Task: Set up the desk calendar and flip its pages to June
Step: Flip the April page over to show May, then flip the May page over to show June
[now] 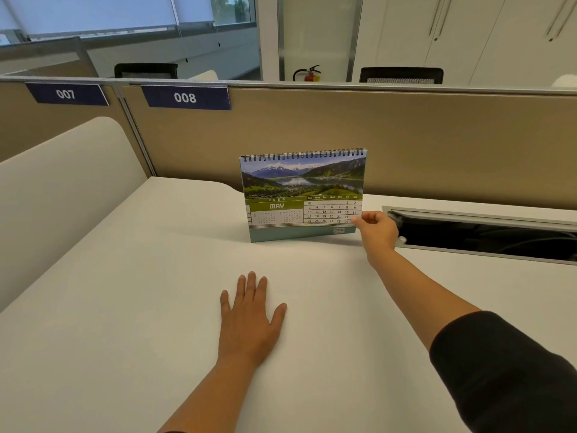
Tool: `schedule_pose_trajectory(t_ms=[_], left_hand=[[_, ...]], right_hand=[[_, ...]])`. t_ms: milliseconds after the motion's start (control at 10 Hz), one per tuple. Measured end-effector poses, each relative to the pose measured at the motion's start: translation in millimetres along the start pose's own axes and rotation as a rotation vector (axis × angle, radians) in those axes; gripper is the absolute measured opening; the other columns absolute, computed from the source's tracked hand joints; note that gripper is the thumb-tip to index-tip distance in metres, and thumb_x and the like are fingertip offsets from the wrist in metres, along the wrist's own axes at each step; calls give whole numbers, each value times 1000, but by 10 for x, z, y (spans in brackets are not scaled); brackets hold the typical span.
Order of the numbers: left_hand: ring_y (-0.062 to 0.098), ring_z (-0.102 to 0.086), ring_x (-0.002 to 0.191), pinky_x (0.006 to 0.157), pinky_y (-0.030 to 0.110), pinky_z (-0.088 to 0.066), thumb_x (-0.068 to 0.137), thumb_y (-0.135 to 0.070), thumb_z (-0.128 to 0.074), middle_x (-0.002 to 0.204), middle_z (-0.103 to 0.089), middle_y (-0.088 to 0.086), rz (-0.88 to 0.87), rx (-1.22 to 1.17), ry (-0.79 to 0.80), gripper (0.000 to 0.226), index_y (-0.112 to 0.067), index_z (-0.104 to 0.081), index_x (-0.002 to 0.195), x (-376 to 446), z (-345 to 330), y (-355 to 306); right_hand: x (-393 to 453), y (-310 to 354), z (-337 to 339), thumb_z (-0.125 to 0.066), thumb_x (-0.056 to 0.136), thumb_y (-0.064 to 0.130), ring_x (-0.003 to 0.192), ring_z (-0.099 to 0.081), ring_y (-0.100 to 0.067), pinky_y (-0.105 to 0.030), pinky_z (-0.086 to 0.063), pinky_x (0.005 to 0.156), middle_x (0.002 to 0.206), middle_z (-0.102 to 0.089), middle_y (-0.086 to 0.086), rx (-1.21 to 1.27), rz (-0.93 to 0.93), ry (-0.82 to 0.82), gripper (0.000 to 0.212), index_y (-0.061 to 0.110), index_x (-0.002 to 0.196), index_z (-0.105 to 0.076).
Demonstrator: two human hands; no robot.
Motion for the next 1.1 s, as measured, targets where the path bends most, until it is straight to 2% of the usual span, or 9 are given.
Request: schedule_pose_trajectory(t_ms=[100, 400, 500, 600, 700, 800, 900, 1000, 1100], left_hand=[[12, 11, 144, 115, 42, 11, 90, -57, -19, 159, 4, -4, 1, -5, 3, 66, -26, -5, 147, 1, -3, -5], [12, 13, 144, 115, 41, 12, 90, -57, -18, 159, 5, -4, 1, 2, 6, 66, -26, -3, 147, 0, -10, -3], [12, 13, 144, 115, 41, 12, 90, -57, -18, 159, 5, -4, 2, 2, 4, 67, -26, -3, 147, 1, -11, 2], [12, 13, 144, 114, 41, 13, 90, -57, -17, 158, 6, -4, 2, 10, 5, 67, -26, -2, 147, 5, -12, 1], [12, 13, 144, 114, 41, 13, 90, -57, -18, 158, 6, -4, -1, 11, 1, 67, -26, -3, 147, 1, -10, 1], [12, 12, 144, 115, 41, 13, 90, -57, -18, 159, 5, -4, -4, 4, -3, 66, -25, -4, 147, 5, -11, 2], [13, 10, 145, 116, 43, 9, 90, -56, -19, 159, 2, -4, -11, 1, -10, 65, -26, -7, 146, 8, -15, 0], [13, 9, 145, 117, 44, 8, 90, -56, -19, 159, 2, -4, -10, 0, -6, 65, -27, -7, 146, 9, -25, 12], [14, 11, 145, 116, 44, 9, 90, -56, -18, 159, 4, -3, -12, 9, -6, 66, -26, -5, 147, 15, -16, 9]], right_hand=[[-7, 11, 29, -72, 76, 20, 84, -63, -23, -24, -51, 67, 91, -67, -8, 28, 22, 6, 16, 13, 82, -59], [-19, 45, -47, -64, 83, 13, 95, -66, -25, -35, -55, 84, 108, -69, -12, 46, 48, 115, 28, 9, 111, -59], [-43, 48, -56, -58, 88, 19, 90, -64, -19, -24, -54, 72, 107, -68, -10, 134, 24, 155, 16, 12, 102, -62], [-121, 18, -68, -41, 92, 47, 85, -67, -17, -20, -53, 59, 87, -73, -3, 452, -151, 261, 38, 18, 86, -65], [-171, -23, -115, -22, 85, 69, 79, -71, -21, -29, -56, 63, 83, -76, -7, 799, -333, 411, 73, 14, 88, -70], [-223, -48, -146, -21, 78, 77, 78, -71, -26, -33, -58, 65, 87, -75, -12, 990, -402, 504, 84, 12, 97, -70], [-283, 78, -140, -19, 75, 80, 84, -71, -27, -36, -59, 69, 94, -74, -13, 1100, -378, 645, 90, 11, 94, -74], [-323, 450, -105, -16, 73, 82, 93, -69, -27, -35, -58, 75, 100, -73, -11, 1102, -270, 841, 93, 12, 99, -72], [-358, 962, -51, -10, 71, 82, 112, -60, -30, -35, -53, 86, 114, -68, -11, 1083, -109, 1031, 95, 14, 107, -66]])
Point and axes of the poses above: each hand's wrist, its own x-axis towards the middle knuckle, its own z-axis out of the back of the hand, y = z × x, the point moved 6 cm from there along x, towards the middle knuckle
